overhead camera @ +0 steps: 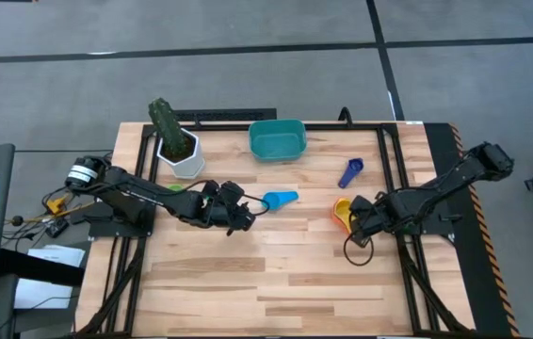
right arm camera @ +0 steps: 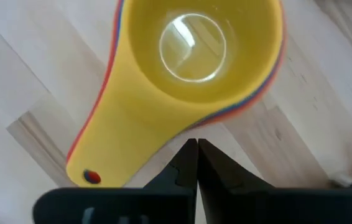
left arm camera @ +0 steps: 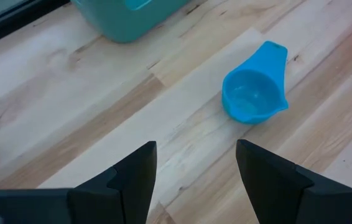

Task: Nest measuring cups in basket
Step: Adjust the stacked measuring cups, then stack the green measuring cup into the yellow measuring cup

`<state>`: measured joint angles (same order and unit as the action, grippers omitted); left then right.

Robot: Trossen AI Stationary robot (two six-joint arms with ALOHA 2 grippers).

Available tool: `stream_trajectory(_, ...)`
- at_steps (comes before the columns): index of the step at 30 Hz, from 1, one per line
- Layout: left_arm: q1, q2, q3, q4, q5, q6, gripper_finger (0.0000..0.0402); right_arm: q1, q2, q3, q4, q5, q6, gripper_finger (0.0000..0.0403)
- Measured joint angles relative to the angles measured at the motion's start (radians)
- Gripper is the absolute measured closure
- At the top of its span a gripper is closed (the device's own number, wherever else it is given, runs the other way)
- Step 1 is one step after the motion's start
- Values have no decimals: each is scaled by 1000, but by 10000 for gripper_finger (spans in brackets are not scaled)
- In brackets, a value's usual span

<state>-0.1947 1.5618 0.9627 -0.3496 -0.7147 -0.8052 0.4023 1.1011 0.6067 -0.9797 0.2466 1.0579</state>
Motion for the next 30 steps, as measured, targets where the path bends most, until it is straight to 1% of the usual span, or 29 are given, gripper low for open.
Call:
stream_trajectory(3,0,0,0,-5,0,6,191,0,0,6,-18,-4,15,370)
stream_trajectory(5,0,0,0,-22,1,4,191,0,0,6,0,-16,15,374)
stream_trajectory(8,-3,0,0,-92,9,-47,191,8,0,7,34,-26,12,379)
stream_trajectory(11,-9,-12,0,-193,23,-101,191,24,-13,7,5,-10,39,379)
stream_trajectory(15,-22,-46,-5,-352,19,-232,191,47,-59,7,-54,14,92,359)
stream_trajectory(18,-53,-95,-54,-362,13,-313,191,66,-103,7,-64,25,117,342)
stream_trajectory(21,-103,-168,-160,-345,18,-466,193,87,-149,7,-59,65,128,330)
stream_trajectory(25,-180,-277,-297,-329,23,-746,211,103,-197,7,-55,98,129,322)
stream_trajectory(27,-212,-315,-338,-329,26,-868,224,101,-211,7,-55,108,125,321)
stream_trajectory(30,-242,-361,-367,-339,46,-955,244,100,-222,7,-55,125,123,321)
